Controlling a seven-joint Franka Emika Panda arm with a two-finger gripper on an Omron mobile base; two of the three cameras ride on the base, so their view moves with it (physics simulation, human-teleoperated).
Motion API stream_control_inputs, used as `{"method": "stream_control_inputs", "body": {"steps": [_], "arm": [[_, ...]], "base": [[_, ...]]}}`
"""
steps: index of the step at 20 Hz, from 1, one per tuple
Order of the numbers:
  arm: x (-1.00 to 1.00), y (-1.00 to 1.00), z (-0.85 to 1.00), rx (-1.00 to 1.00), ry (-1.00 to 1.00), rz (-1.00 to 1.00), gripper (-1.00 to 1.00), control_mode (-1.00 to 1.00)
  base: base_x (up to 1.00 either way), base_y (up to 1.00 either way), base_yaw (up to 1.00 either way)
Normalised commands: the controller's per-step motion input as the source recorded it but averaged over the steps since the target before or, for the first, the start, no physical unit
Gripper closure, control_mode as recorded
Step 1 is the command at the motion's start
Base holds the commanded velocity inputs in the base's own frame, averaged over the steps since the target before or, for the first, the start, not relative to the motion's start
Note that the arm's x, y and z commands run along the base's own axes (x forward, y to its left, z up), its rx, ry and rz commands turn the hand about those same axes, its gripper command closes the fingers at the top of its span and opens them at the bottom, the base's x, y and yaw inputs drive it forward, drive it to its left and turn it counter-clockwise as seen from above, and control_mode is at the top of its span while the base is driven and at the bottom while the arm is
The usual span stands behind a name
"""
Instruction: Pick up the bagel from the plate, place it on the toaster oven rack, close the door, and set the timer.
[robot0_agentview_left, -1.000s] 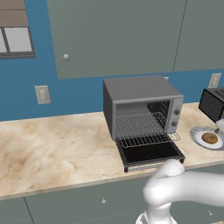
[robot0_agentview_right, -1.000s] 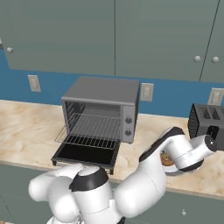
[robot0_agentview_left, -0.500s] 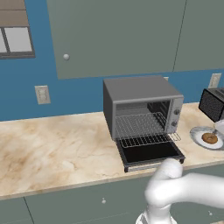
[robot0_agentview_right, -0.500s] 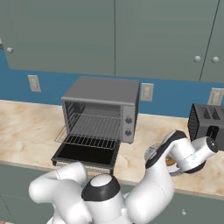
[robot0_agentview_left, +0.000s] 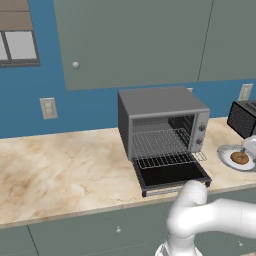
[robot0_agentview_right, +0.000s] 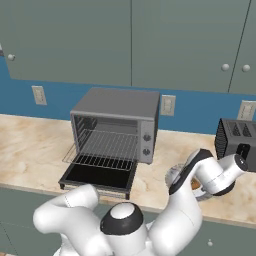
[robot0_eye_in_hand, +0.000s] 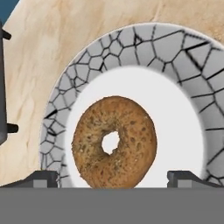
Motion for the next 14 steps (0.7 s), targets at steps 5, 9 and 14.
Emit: {"method": "stream_control_inputs", "body": {"steps": [5, 9, 14], "arm": [[0.03, 0.00, -0.15, 0.00, 0.07, 0.00, -1.00, -1.00], [0.13, 0.00, -0.04, 0.00, 0.03, 0.00, -1.00, -1.00], [0.21, 0.00, 0.00, 0.03, 0.00, 0.00, -1.00, -1.00]], "base": [[0.00, 0.00, 0.00], [0.00, 0.00, 0.00], [0.00, 0.00, 0.00]]}}
